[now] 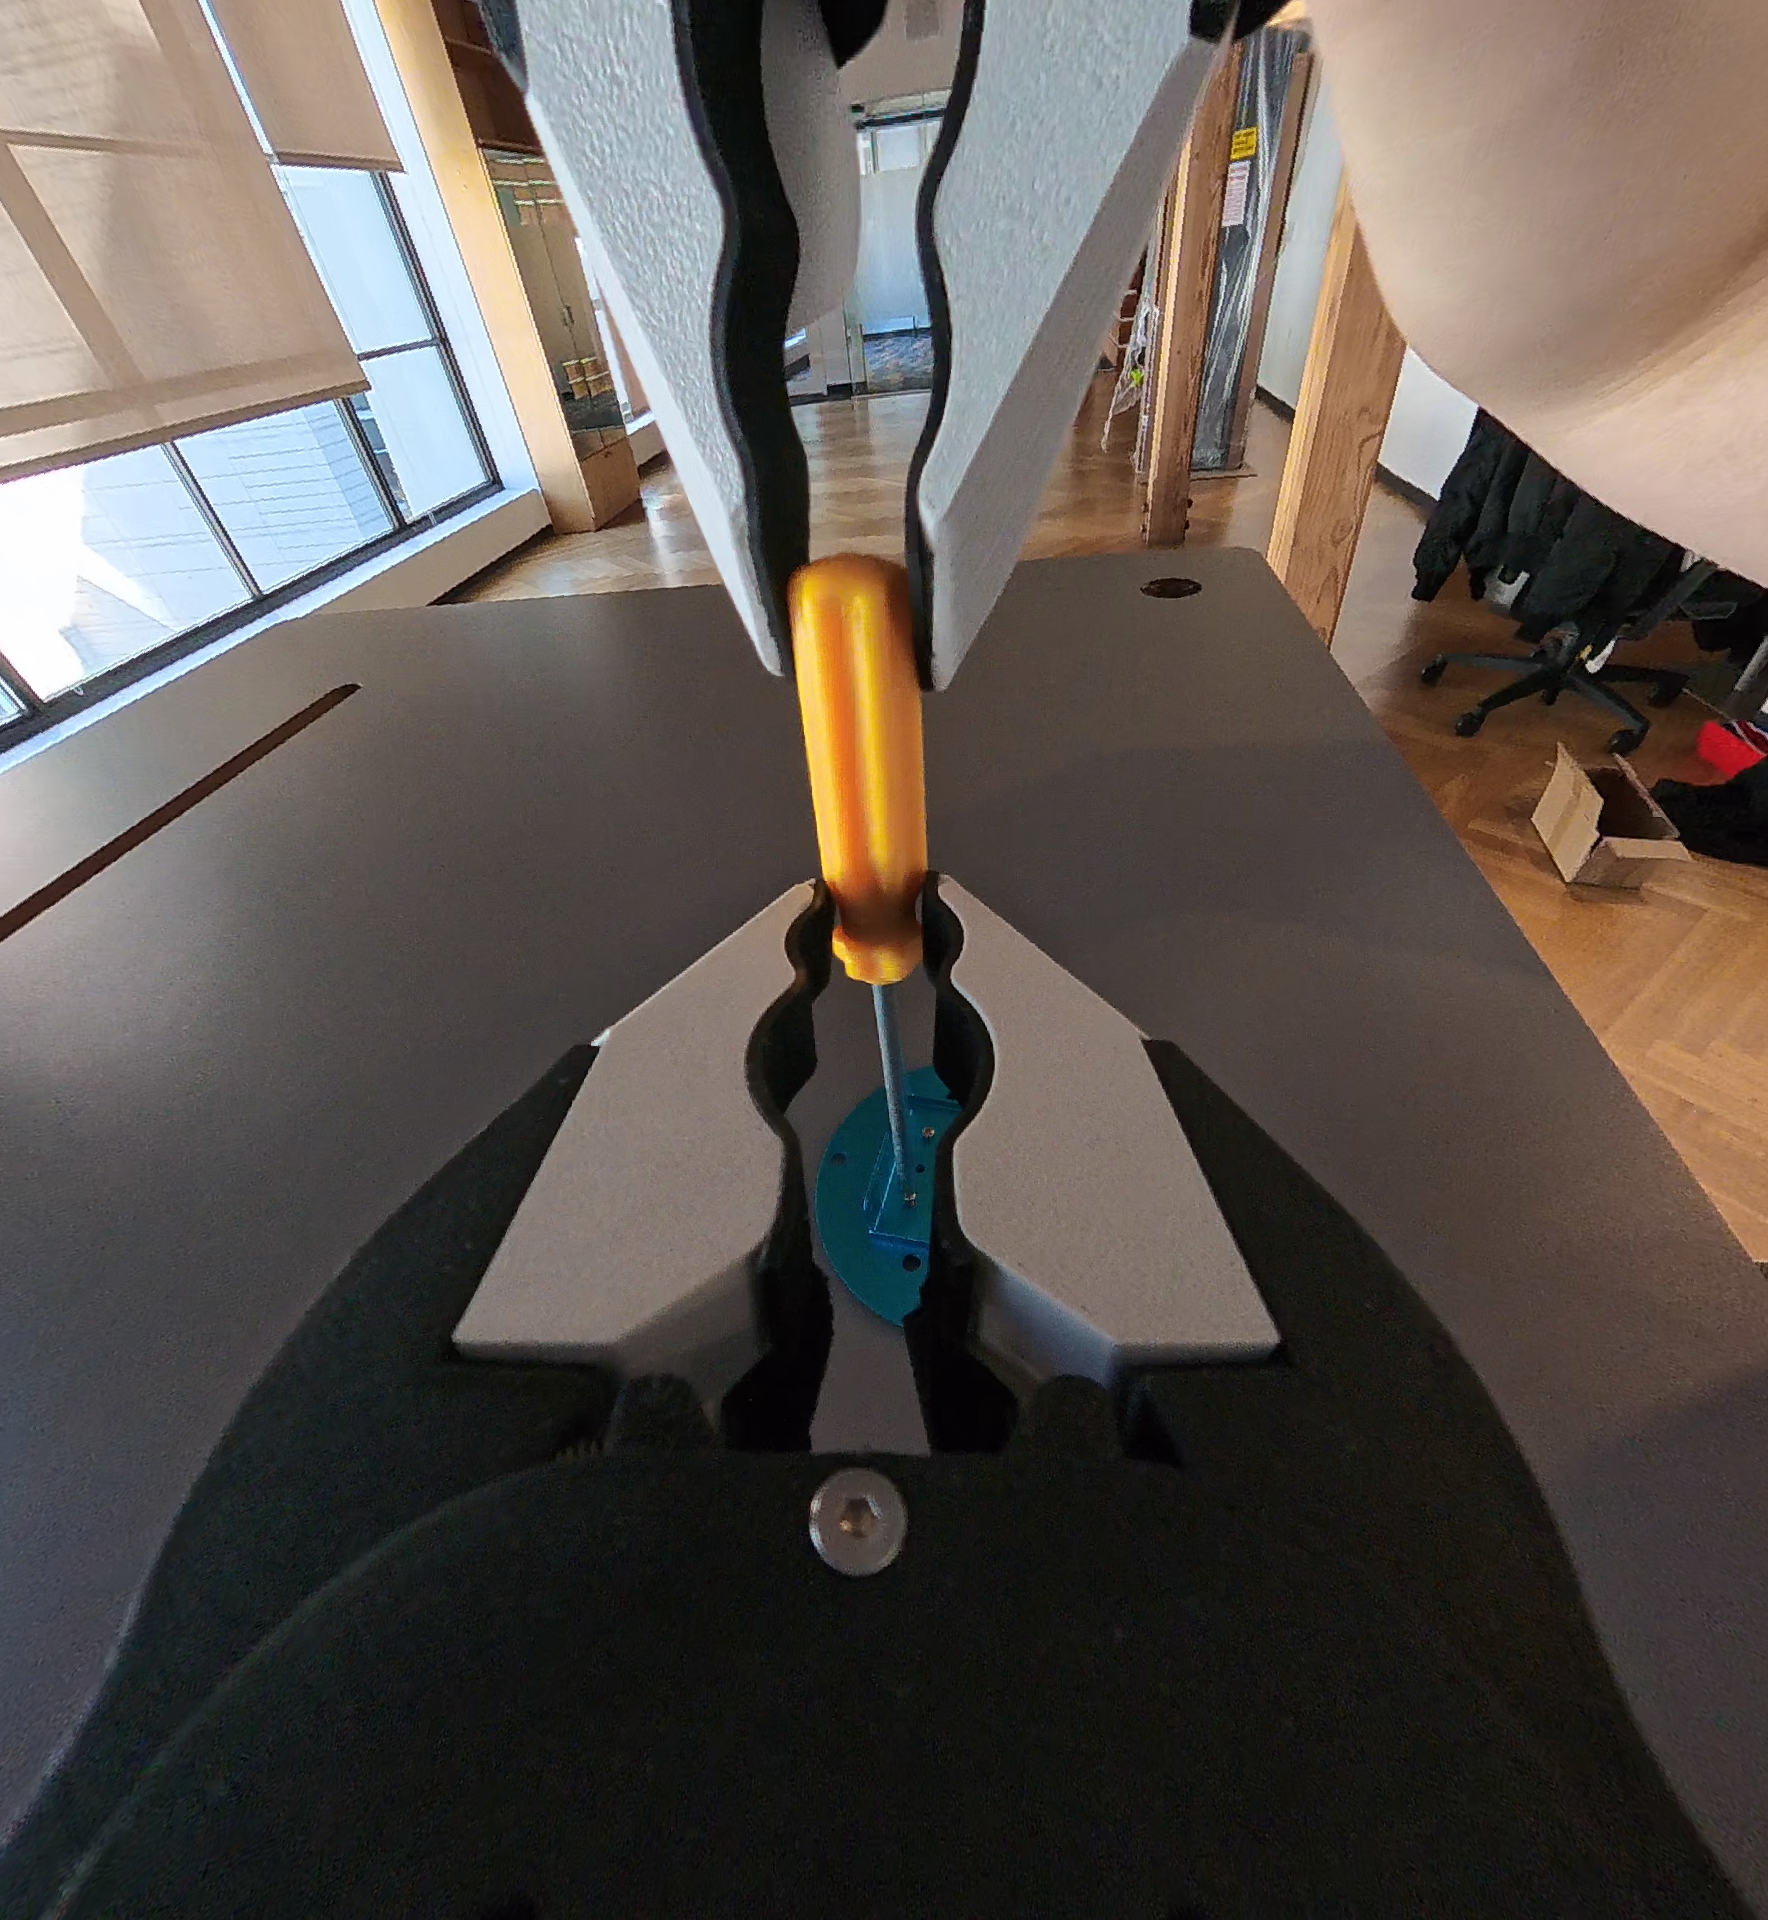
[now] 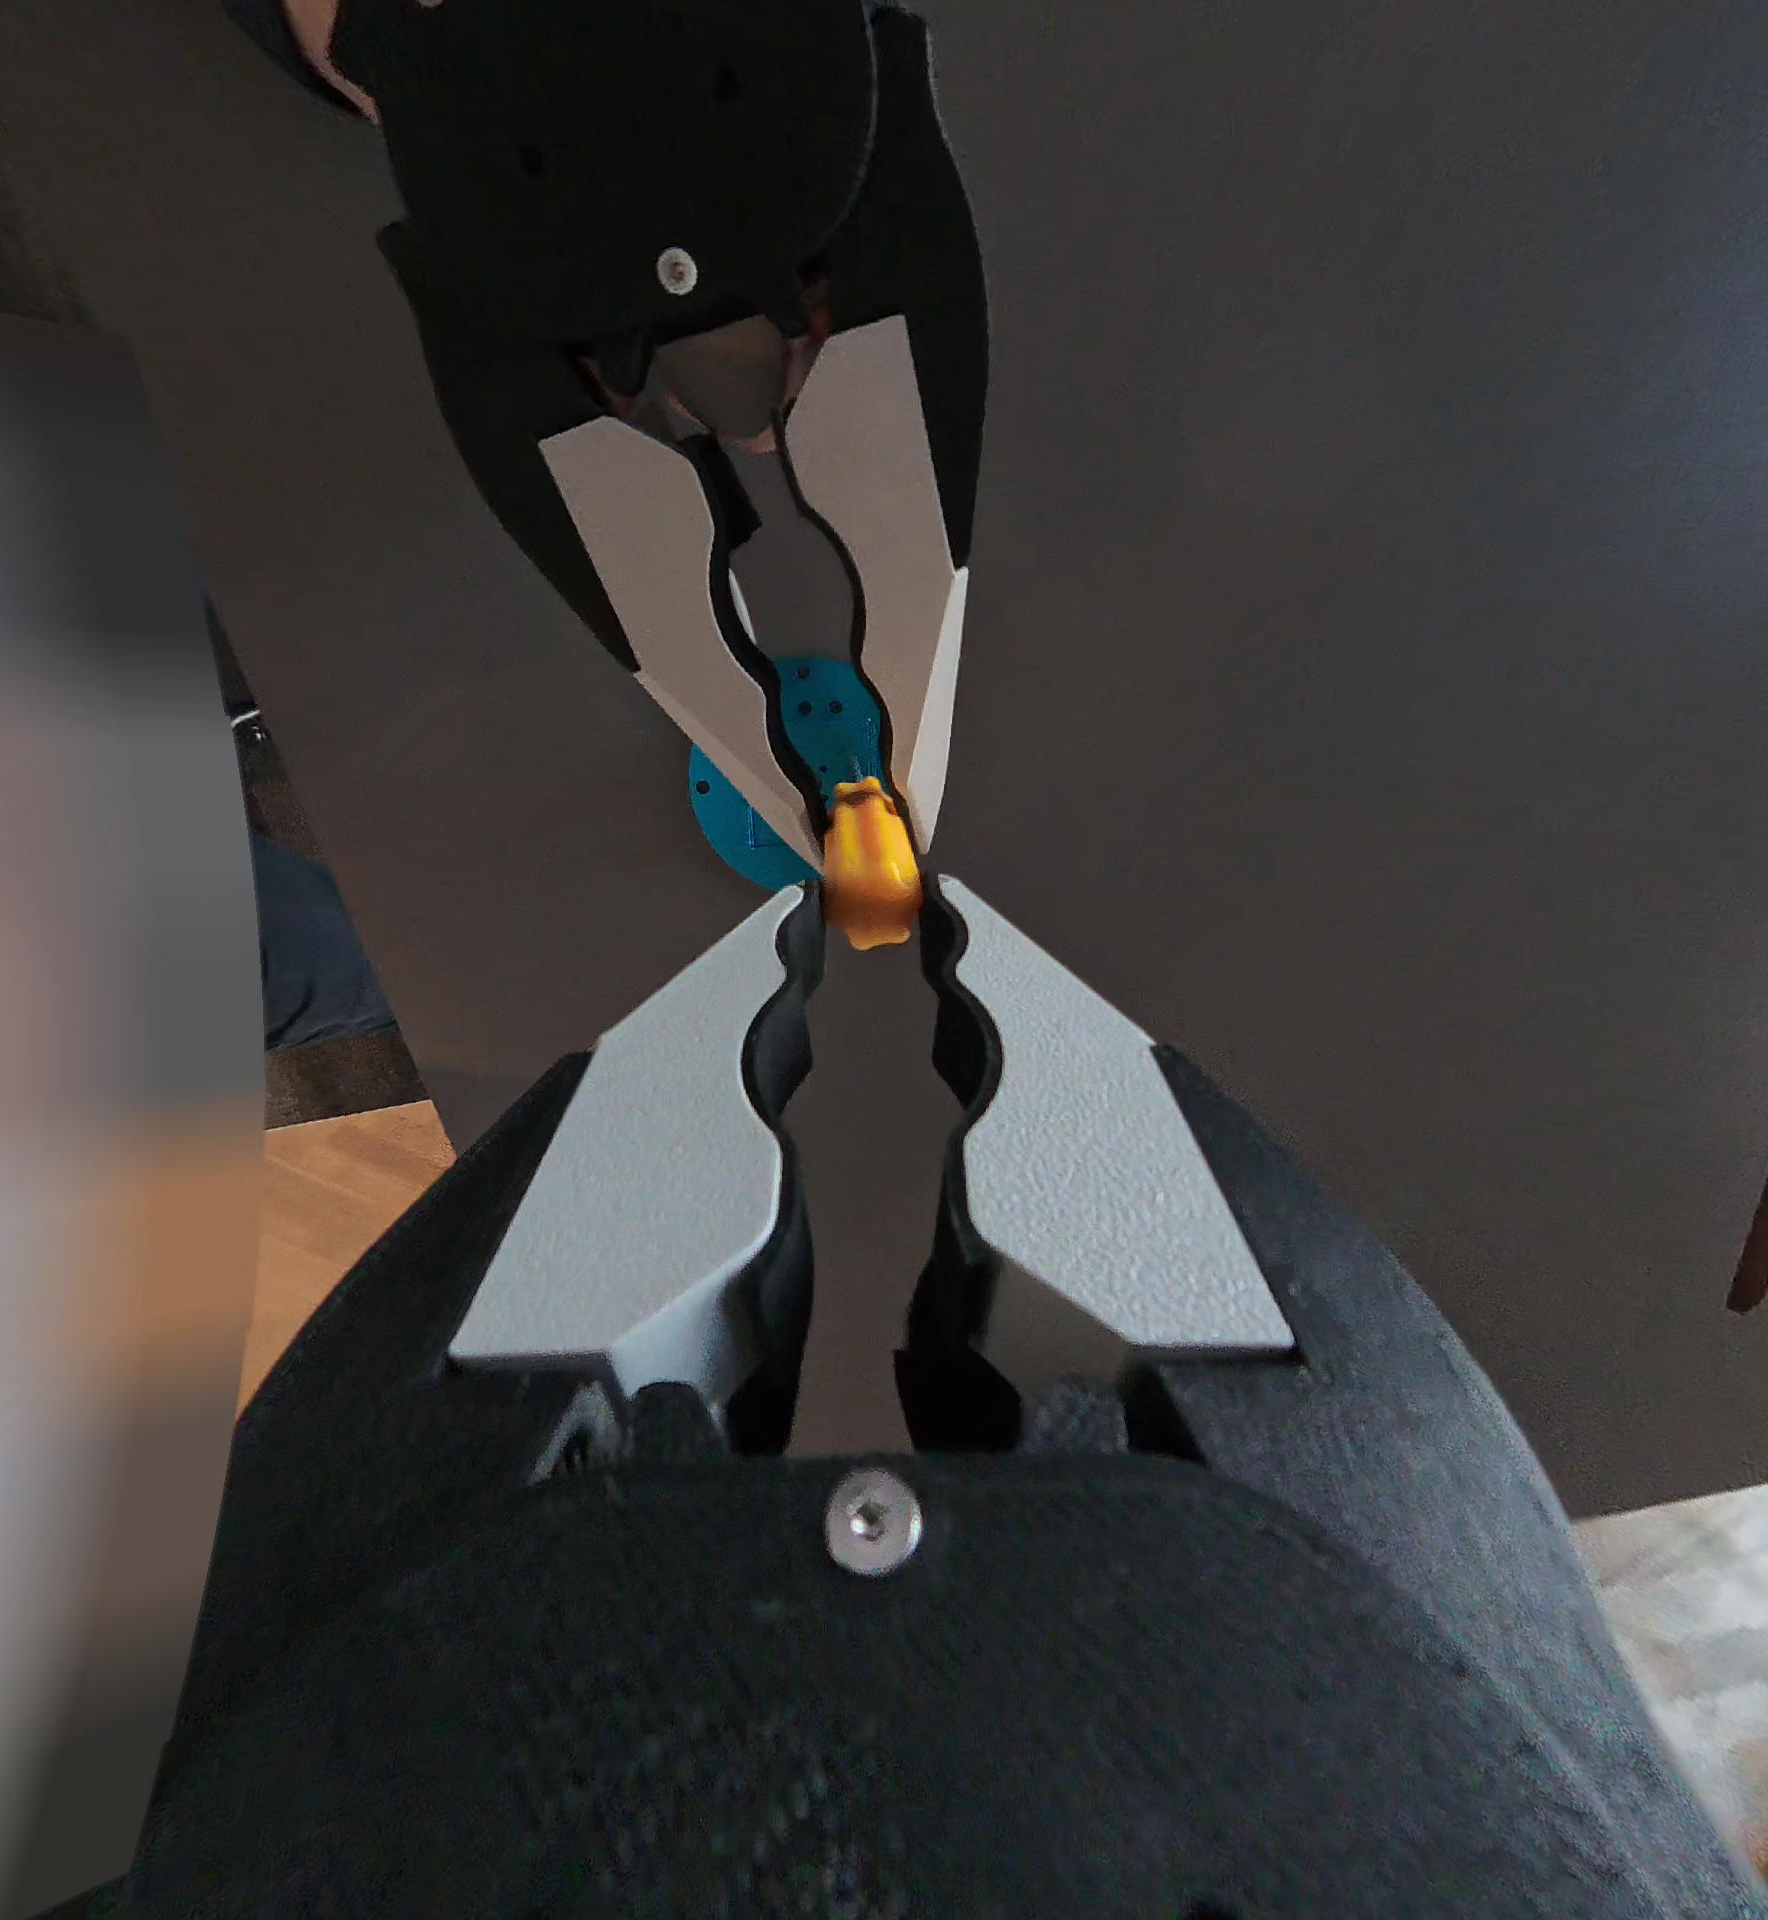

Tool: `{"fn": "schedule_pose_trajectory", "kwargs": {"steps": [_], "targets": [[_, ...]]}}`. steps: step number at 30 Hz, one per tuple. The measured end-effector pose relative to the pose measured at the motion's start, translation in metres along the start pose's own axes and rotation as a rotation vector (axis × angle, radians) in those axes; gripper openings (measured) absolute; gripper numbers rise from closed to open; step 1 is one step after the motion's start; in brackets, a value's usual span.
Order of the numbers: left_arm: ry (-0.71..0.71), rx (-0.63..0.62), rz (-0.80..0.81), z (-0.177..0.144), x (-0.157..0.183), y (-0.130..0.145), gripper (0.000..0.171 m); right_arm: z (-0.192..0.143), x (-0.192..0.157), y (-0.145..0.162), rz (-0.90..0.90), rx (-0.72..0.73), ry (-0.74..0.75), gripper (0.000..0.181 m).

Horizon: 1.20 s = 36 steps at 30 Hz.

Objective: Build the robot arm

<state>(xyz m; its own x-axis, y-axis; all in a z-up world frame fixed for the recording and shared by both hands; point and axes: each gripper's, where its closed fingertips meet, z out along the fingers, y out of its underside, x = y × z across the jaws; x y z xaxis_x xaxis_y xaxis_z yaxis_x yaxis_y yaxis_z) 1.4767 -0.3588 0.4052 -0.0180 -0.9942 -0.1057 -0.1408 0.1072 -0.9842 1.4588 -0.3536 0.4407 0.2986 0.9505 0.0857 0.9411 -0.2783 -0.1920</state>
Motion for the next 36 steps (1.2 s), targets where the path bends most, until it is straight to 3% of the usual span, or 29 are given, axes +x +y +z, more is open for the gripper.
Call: {"fn": "schedule_pose_trajectory", "kwargs": {"steps": [5, 12, 15, 18, 24, 34, 36], "targets": [[0.001, -0.002, 0.011, 0.0, 0.001, 0.0, 0.014, 0.0, -0.001, 0.001, 0.083, -0.046, 0.041, 0.018], [0.006, 0.008, -0.01, -0.001, -0.001, 0.0, 0.014, 0.0, 0.0, 0.002, -0.261, -0.02, 0.017, 0.025], [0.006, 0.006, -0.003, 0.0, 0.0, 0.0, 0.014, -0.003, 0.0, -0.008, -0.4, 0.077, 0.009, 0.024], [0.007, 0.008, -0.01, -0.001, -0.001, 0.0, 0.014, -0.002, 0.001, -0.004, -0.435, 0.06, -0.007, 0.024], [0.014, 0.007, -0.013, -0.001, 0.0, 0.0, 0.014, 0.001, 0.001, -0.004, -0.376, 0.03, -0.021, 0.017], [0.012, 0.001, -0.001, -0.001, 0.001, 0.0, 0.015, 0.001, -0.003, -0.006, -0.014, -0.015, 0.0, 0.016], [0.013, 0.003, -0.012, -0.001, 0.0, 0.0, 0.014, 0.001, -0.002, -0.007, -0.045, -0.018, 0.007, 0.016]]}}
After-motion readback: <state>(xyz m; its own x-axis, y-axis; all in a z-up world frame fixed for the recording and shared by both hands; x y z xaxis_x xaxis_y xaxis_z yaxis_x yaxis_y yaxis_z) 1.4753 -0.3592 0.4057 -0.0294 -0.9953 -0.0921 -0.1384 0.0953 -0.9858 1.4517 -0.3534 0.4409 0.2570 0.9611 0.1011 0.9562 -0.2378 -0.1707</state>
